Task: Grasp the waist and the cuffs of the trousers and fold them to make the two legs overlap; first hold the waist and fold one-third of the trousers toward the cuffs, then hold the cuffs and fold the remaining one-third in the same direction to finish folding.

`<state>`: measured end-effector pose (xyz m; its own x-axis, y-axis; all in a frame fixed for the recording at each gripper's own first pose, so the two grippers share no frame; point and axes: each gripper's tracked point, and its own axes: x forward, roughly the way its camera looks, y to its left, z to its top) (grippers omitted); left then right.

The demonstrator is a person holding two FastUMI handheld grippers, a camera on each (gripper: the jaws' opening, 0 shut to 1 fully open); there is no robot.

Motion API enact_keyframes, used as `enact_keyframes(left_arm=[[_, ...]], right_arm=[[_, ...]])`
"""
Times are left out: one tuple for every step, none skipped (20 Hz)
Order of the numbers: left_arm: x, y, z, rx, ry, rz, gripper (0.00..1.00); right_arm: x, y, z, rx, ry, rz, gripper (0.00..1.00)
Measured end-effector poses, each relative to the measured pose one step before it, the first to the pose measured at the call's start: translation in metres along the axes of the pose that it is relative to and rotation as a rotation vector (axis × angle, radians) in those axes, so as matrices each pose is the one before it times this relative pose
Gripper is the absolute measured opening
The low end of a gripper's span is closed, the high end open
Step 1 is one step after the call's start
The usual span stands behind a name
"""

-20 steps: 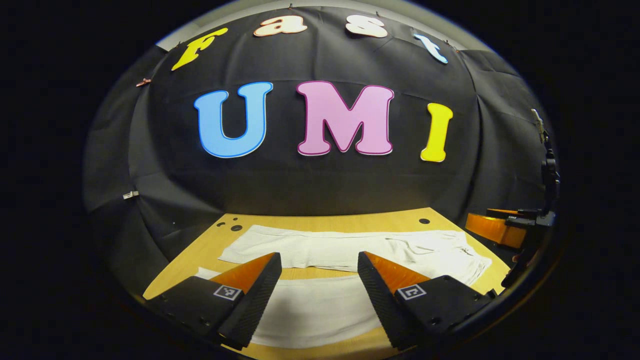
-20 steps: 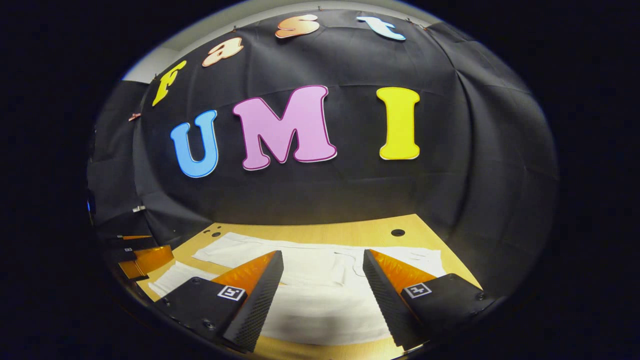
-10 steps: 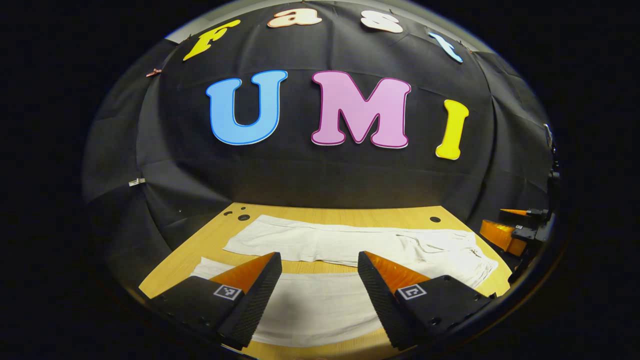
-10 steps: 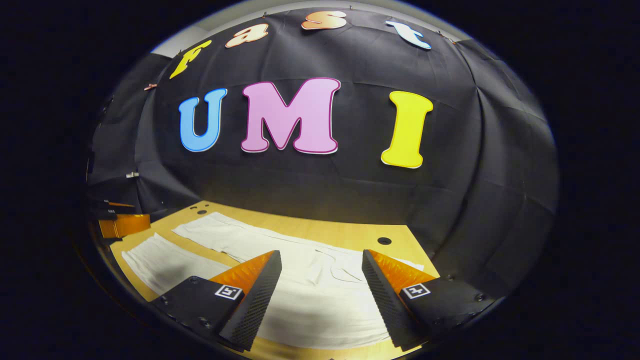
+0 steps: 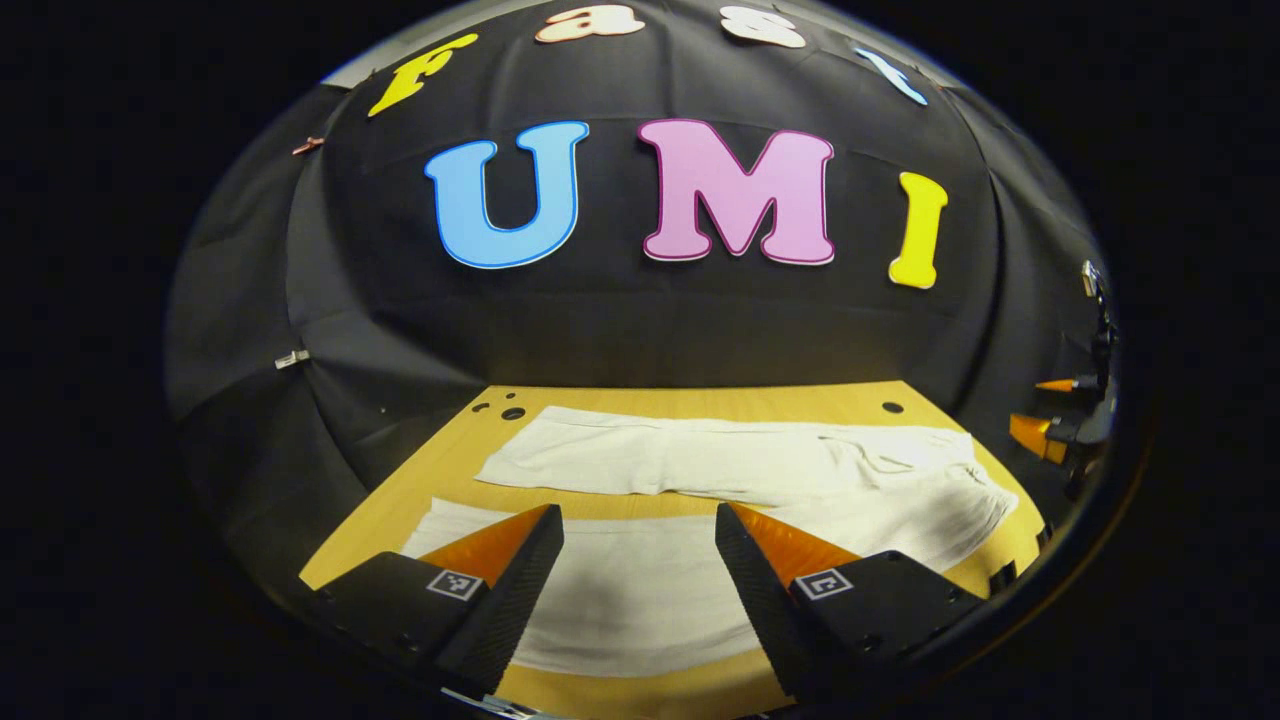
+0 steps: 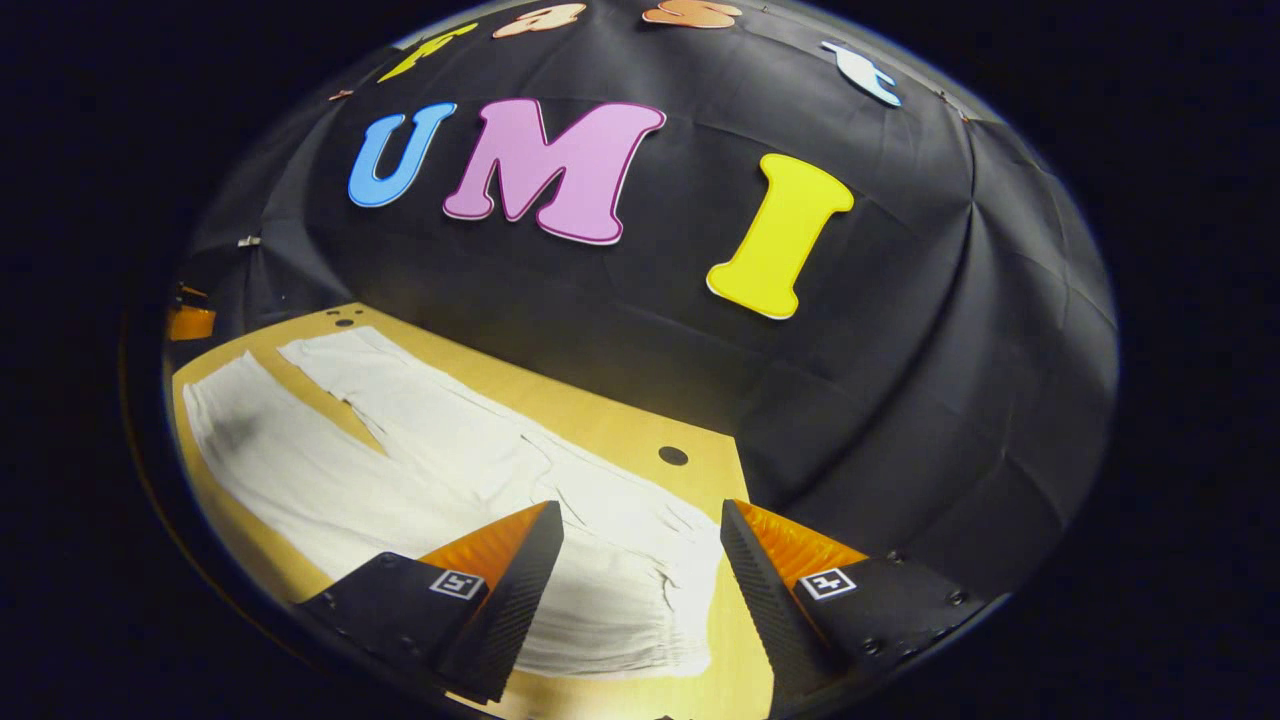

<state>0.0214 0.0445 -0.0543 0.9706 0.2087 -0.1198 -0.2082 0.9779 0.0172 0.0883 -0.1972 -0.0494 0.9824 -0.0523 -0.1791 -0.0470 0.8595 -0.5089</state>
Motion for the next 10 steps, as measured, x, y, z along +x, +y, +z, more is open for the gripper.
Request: enact_keyframes(left_arm=[[-0.00311,0.00411,-0.00224,0.00820,0.00832,0.00625,0.98],[-0.00213,0.00169,0.00120,0.00393,-0.00170,0.00293,0.98],[0.00030,0.00042,0.00089,0.00162,-0.00167,0.00323,0.97],[0.00038,0.00005,0.00017,-0.00358,0.00039,0.00133,0.97],[0.00078,0.00054,-0.00263,-0.01004,0.00521,0.00077,0.97],[0.00102,0.00034,-0.00233,-0.01565,0.00906,-0.00026,0.97],[0.00161,0.00022,-0.00278,-0.01936,0.00992,-0.00118,0.97],[0.00040,0.00113,-0.00179,-0.01107,0.00540,0.00098,0.97],[-0.00089,0.00197,-0.00178,-0.00110,0.00264,0.00615,0.97],[-0.00096,0.00435,-0.00391,0.00296,0.00467,0.00848,0.97]], right_arm=[[0.00086,-0.00613,-0.00955,-0.04979,0.01696,0.00768,0.98],[-0.00024,-0.00442,-0.01044,-0.05616,0.01550,0.00970,0.98],[-0.00126,-0.00415,-0.00870,-0.05947,0.01483,0.01373,0.98],[0.00075,-0.00069,-0.01033,-0.06772,0.01192,0.02000,0.98],[-0.00131,-0.00104,-0.01089,-0.05851,0.01793,0.02144,0.98],[-0.00439,0.00160,-0.01081,-0.04555,0.01413,0.02500,0.98],[-0.00340,0.00689,-0.01193,-0.03725,0.01732,0.02732,0.98],[0.00053,0.00648,-0.01181,-0.05186,0.02280,0.02328,0.98],[0.00074,0.00474,-0.00827,-0.04491,0.01350,0.00991,0.98],[-0.00006,0.00549,-0.00701,-0.03083,0.01198,0.01453,0.98]])
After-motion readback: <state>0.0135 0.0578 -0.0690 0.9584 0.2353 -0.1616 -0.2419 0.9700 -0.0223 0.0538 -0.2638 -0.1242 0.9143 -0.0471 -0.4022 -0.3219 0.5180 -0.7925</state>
